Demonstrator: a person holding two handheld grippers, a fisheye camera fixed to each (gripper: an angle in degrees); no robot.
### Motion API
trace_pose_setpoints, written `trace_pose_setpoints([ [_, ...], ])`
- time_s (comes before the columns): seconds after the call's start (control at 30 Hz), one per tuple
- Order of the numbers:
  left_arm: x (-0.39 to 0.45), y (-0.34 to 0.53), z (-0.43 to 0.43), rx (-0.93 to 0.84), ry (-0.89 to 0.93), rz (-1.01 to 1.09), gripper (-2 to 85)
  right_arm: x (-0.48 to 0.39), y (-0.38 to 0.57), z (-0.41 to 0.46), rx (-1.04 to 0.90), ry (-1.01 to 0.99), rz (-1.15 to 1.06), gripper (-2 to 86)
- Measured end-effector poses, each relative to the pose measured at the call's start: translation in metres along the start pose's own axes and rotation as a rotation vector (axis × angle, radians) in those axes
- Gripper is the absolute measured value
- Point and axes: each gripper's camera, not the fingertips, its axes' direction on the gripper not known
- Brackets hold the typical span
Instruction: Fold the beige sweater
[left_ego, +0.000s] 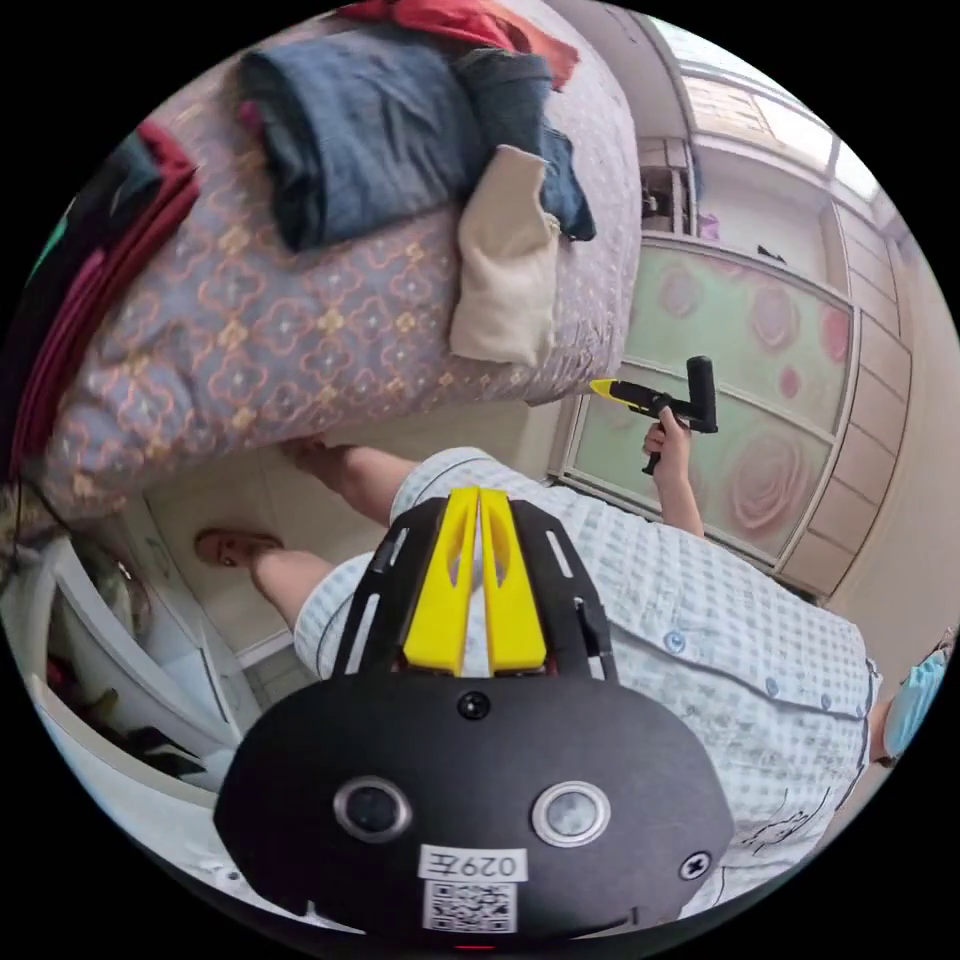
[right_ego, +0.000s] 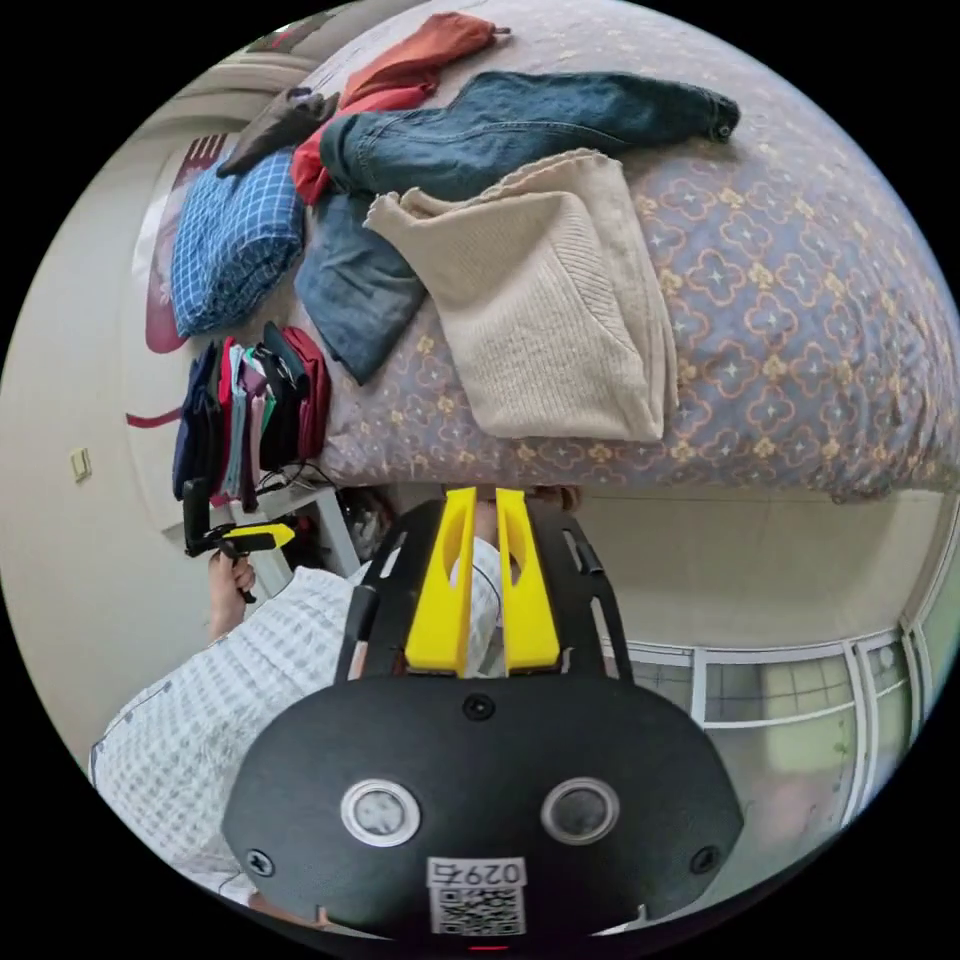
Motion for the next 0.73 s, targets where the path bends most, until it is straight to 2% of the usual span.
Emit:
trace_pose_setpoints([
  [0.07,-0.045,0.04,-0.002,0.08,0.143,-0.134,-0.9,-0.049,-0.052,0.014,-0.074,0.083,-0.131,10.6],
  [0.17,-0.086,0.114,-0.007,0.306,0.351,-0.249,-1.0,-0.144,-0.127,0.038,-0.101,0.148,-0.405,10.8],
  [0.27,-0.09,0.181,-0.007,0.455,0.336,-0.329,-1.0,-0.226,-0.195,0.069,-0.08,0.296,-0.537,10.2],
  [0.37,-0.082,0.241,0.008,0.565,0.263,-0.438,-1.0,-0.283,-0.258,0.103,-0.125,0.374,-0.58,9.6],
  [0.47,-0.078,0.297,0.042,0.638,0.272,-0.564,-1.0,-0.312,-0.306,0.127,-0.114,0.476,-0.569,10.8],
  [0.57,-0.081,0.347,0.089,0.717,0.389,-0.682,-1.0,-0.311,-0.339,0.158,-0.168,0.52,-0.482,13.4],
  [0.63,-0.085,0.371,0.118,0.783,0.495,-0.731,-1.0,-0.318,-0.342,0.162,-0.13,0.639,-0.464,12.4],
  [0.73,-0.093,0.398,0.158,0.917,0.675,-0.762,-1.0,-0.328,-0.349,0.169,-0.174,0.751,-0.498,9.7],
])
